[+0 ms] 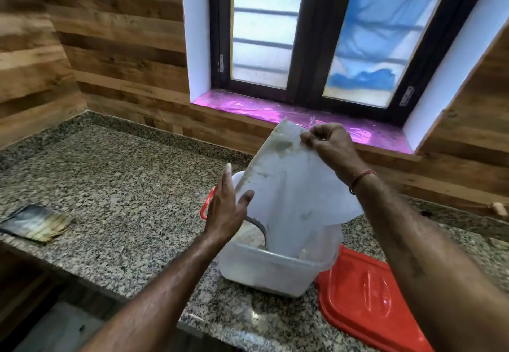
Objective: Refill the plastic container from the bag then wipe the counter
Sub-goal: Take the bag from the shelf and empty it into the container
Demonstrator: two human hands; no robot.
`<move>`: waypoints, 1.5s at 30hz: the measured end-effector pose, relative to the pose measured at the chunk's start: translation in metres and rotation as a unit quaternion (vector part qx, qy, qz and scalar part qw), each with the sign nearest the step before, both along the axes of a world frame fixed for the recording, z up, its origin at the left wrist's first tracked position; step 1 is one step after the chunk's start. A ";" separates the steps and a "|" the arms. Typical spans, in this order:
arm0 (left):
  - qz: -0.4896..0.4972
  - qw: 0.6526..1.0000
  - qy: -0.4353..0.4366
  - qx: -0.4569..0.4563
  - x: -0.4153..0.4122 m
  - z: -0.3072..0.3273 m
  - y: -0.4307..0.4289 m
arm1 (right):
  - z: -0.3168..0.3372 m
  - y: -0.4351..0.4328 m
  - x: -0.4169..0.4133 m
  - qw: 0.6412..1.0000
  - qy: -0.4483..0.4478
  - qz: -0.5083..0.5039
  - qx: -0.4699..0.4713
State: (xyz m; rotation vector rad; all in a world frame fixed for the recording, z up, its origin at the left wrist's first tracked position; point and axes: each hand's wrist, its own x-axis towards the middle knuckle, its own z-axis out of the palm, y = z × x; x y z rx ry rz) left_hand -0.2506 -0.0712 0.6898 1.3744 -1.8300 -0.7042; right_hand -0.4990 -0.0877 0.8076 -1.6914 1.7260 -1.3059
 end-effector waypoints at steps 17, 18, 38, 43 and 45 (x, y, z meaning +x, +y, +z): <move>-0.025 0.923 0.370 0.101 -0.030 0.040 -0.019 | -0.023 -0.001 0.031 0.981 0.174 0.009 -0.083; -0.047 0.907 0.402 0.114 -0.031 0.044 -0.019 | -0.025 -0.001 0.032 0.979 0.183 0.023 -0.084; -0.041 0.904 0.420 0.064 -0.008 0.074 -0.051 | -0.006 0.024 -0.024 0.947 0.303 -0.013 0.101; -0.093 0.922 0.355 0.123 -0.008 0.056 -0.043 | -0.005 0.032 -0.031 0.978 0.191 -0.034 0.071; -0.060 0.909 0.391 0.129 -0.002 0.047 -0.047 | 0.002 0.030 -0.039 0.973 0.198 -0.017 0.119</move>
